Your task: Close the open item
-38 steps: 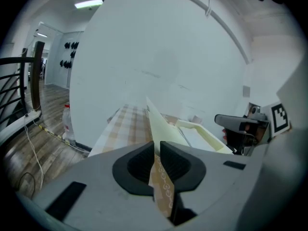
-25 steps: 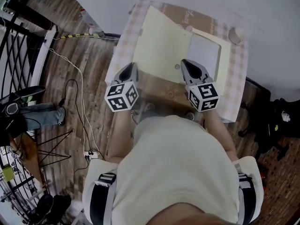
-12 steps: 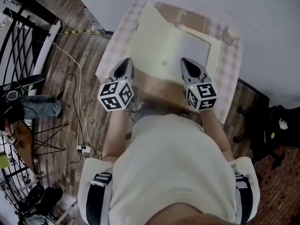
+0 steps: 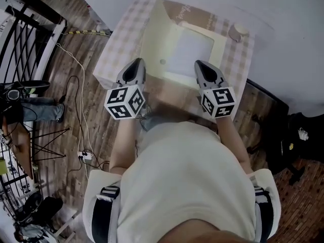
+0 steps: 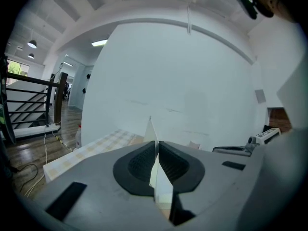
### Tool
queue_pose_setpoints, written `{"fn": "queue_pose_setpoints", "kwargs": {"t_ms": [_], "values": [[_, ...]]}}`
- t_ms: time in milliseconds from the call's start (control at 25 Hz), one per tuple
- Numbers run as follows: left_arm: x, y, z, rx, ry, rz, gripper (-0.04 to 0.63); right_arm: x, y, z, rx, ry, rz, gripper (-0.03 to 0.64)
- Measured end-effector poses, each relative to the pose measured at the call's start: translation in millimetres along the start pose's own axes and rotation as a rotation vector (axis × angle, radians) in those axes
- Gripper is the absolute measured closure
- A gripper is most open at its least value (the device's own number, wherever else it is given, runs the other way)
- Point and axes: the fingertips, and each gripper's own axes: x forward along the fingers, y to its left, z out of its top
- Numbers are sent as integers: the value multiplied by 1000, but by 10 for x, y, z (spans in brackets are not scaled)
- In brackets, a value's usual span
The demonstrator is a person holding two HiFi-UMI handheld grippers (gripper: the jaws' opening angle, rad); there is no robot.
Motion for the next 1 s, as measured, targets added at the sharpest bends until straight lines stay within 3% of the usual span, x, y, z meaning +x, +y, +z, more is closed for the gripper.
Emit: {"fn": "queue_pose_setpoints", "kwargs": {"t_ms": [640,1000], "values": [[144,-1175,-377,98,58,-113,577,-667,-649,-139,25,4,-50,617],[267,-1702,-739,142,139,-218,577,-908,-912,-219,27,12,-92,617]]}}
